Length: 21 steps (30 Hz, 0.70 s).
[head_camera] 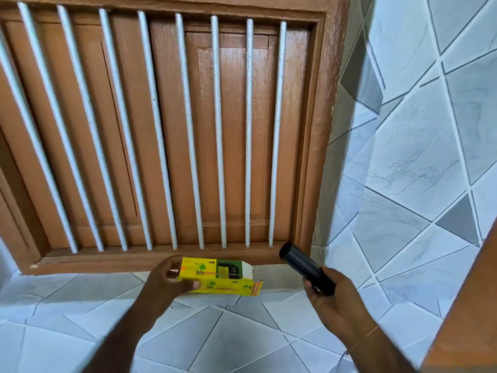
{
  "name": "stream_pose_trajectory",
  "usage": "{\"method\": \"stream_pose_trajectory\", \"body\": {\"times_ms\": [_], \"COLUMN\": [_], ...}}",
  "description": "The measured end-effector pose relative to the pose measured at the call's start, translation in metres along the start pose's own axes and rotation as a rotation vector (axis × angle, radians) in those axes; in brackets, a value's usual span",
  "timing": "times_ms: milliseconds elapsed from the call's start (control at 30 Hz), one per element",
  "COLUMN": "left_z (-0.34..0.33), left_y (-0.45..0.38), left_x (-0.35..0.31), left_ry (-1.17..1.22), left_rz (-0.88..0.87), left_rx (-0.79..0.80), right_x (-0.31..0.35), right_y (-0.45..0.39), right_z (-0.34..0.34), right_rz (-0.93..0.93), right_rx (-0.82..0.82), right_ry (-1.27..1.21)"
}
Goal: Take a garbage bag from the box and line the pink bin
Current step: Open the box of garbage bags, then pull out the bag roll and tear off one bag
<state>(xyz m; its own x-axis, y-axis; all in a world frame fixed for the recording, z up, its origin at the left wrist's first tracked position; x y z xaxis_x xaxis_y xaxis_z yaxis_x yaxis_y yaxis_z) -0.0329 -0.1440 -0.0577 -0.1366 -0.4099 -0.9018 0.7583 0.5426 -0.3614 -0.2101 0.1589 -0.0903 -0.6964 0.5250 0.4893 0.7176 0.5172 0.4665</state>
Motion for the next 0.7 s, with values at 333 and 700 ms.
{"method": "stream_pose_trajectory", "body": {"times_ms": [333, 700], "left_z": [0.003, 0.000], "left_y": [-0.033, -0.020], "left_x": [0.055, 0.018], "left_ry": [-0.124, -0.825], "left_rz": [-0.035, -0.488], "left_rx": [-0.029, -0.012], "right_x": [-0.014, -0.036], "right_y": [0.008, 0.007], "right_z": [0.007, -0.011], "right_rz": [0.035, 0.101], "right_rx": [-0.008, 0.026], "right_ry": [0.077, 0.231]}}
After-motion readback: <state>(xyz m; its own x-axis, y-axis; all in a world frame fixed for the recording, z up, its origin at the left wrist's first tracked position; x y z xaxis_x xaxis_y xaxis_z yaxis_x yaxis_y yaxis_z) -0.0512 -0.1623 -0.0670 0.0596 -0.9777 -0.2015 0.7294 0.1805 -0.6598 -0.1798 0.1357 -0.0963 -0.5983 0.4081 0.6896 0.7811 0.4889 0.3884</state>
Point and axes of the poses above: each hand's wrist, its own y-axis away from the middle knuckle, its own z-axis out of the back of the hand, x = y × z, the point moved 7 cm from there along -y, towards the middle knuckle, and after that the axes turned 11 degrees about -z, right-handed, at the moved point
